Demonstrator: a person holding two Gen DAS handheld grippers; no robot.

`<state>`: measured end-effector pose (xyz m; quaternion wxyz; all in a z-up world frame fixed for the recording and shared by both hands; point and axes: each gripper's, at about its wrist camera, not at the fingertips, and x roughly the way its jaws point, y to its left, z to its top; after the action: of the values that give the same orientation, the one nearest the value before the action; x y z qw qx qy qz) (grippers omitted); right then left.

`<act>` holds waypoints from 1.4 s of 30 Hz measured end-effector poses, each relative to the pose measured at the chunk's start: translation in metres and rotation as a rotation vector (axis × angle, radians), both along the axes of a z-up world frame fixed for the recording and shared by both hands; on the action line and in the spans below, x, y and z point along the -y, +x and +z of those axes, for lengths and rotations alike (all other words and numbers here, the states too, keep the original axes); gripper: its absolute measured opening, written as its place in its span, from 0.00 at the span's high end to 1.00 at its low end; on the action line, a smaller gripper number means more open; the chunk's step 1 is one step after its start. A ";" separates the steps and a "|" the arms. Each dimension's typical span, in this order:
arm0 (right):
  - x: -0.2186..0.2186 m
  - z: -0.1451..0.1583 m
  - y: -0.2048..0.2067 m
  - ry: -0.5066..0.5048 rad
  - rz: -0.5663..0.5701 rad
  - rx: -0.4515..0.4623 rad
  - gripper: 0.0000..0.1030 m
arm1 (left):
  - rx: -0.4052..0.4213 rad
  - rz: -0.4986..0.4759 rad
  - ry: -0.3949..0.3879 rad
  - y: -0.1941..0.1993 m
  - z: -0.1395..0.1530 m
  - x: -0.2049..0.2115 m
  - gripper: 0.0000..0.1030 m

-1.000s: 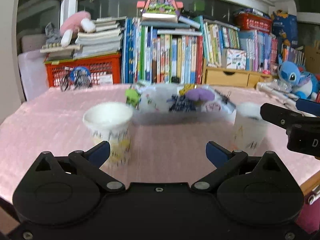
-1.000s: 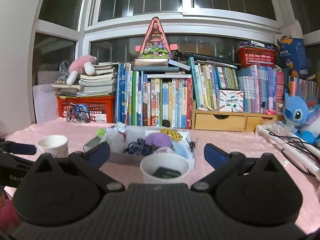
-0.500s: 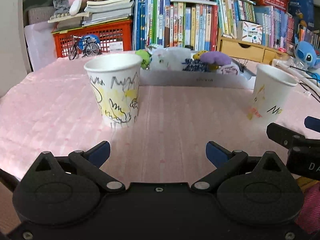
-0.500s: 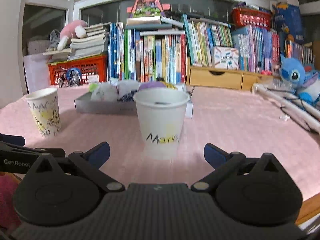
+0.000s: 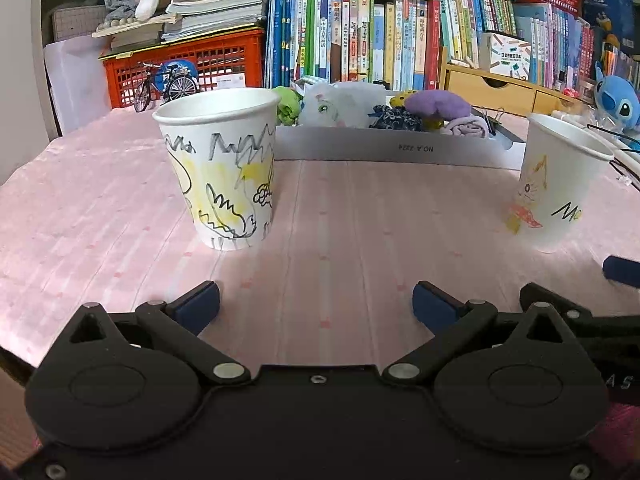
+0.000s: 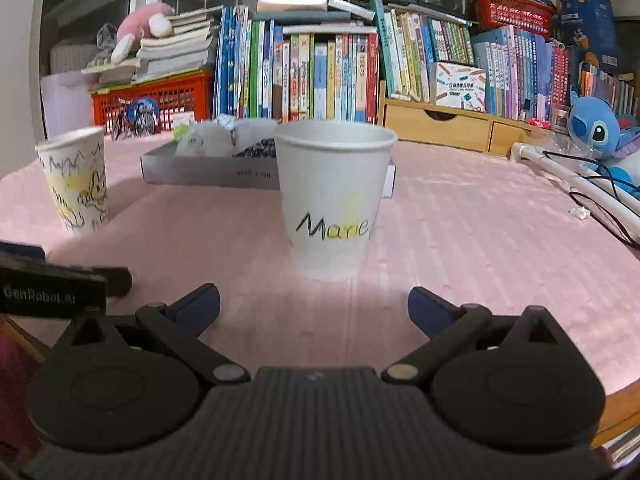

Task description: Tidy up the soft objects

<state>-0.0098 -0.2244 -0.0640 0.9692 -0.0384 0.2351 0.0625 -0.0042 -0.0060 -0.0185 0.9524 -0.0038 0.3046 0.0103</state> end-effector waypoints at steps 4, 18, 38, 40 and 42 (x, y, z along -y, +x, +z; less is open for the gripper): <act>0.001 -0.002 0.000 0.010 0.006 -0.008 0.00 | -0.001 -0.018 -0.003 0.003 -0.001 -0.003 0.00; 0.003 -0.001 0.006 0.018 0.031 -0.029 0.00 | 0.006 -0.030 0.000 0.003 -0.002 -0.003 0.00; 0.003 -0.001 0.007 0.017 0.027 -0.039 0.00 | 0.008 -0.032 -0.002 0.003 -0.002 -0.003 0.00; 0.003 -0.001 0.007 0.017 0.027 -0.038 0.00 | 0.008 -0.031 -0.002 0.003 -0.002 -0.003 0.00; 0.003 -0.001 0.007 0.017 0.026 -0.038 0.00 | 0.009 -0.031 -0.002 0.003 -0.002 -0.003 0.00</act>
<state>-0.0033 -0.2273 -0.0653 0.9639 -0.0319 0.2526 0.0780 -0.0012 -0.0028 -0.0206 0.9538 0.0001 0.3005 -0.0049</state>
